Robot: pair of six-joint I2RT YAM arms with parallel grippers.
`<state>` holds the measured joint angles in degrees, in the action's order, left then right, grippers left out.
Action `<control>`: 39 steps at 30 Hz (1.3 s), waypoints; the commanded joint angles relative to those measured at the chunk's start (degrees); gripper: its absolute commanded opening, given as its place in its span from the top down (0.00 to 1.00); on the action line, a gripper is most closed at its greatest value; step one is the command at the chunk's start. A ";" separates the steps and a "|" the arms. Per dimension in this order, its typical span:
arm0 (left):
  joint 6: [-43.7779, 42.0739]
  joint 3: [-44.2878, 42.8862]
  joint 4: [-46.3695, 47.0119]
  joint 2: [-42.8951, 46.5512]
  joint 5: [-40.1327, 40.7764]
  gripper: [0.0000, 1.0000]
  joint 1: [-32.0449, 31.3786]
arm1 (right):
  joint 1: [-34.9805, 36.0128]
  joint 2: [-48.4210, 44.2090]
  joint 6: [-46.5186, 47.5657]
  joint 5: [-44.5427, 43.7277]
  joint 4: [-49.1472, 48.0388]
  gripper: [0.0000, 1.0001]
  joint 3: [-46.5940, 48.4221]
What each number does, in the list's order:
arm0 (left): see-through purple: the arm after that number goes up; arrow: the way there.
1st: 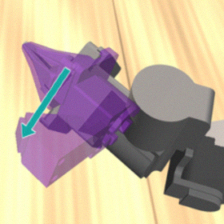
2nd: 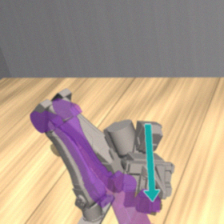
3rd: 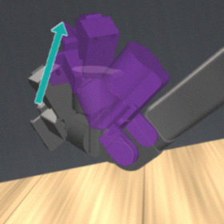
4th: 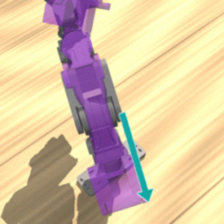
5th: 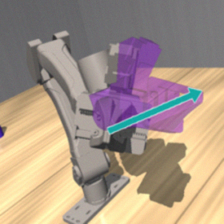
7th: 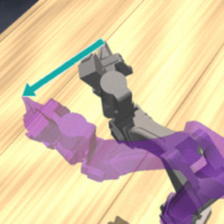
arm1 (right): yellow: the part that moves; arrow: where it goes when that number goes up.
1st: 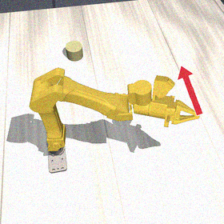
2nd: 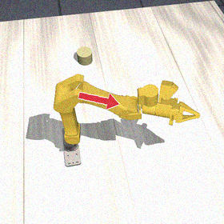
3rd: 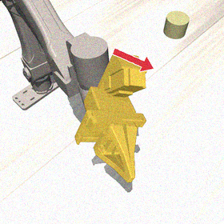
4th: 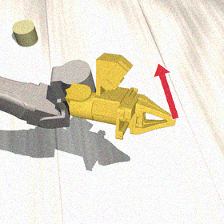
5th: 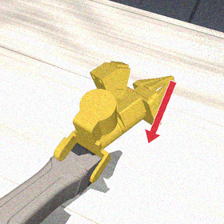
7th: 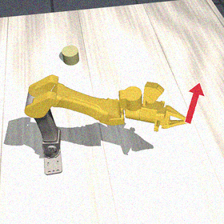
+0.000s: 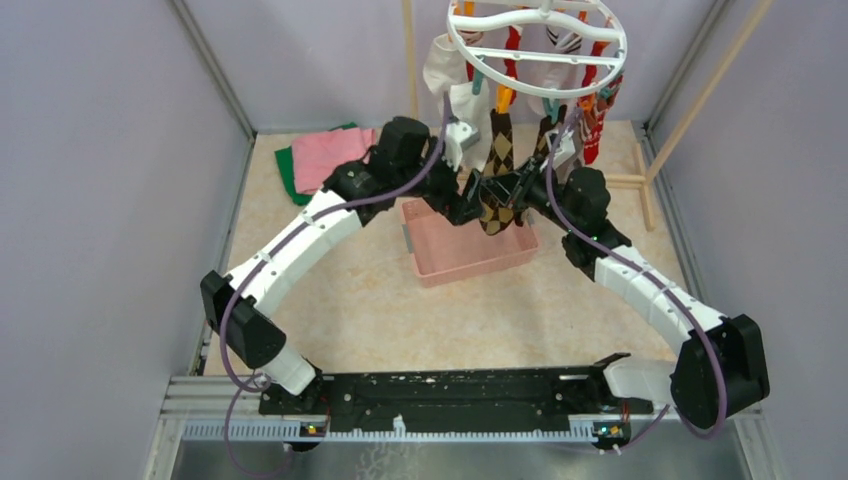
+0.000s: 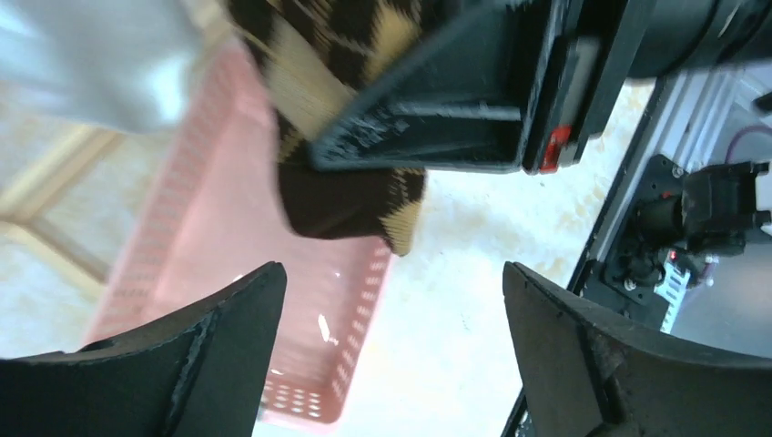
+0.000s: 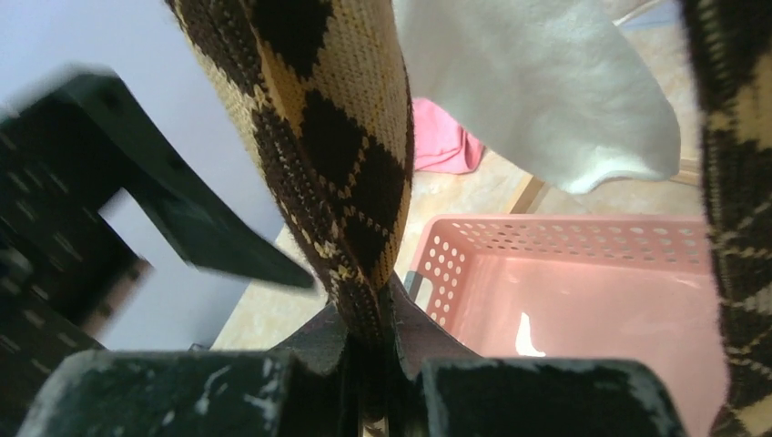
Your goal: Remove the socks clipped to the hanger
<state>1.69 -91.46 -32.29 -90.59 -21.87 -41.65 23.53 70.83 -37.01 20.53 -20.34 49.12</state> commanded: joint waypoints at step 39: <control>6.71 -38.03 10.74 -17.38 -0.87 0.09 3.15 | 4.39 0.32 -2.83 -1.18 -2.88 1.00 3.22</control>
<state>7.60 -127.02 -25.26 -106.67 -24.16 -38.35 26.65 70.96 -39.27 18.98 -20.58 49.01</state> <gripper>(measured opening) 0.912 0.045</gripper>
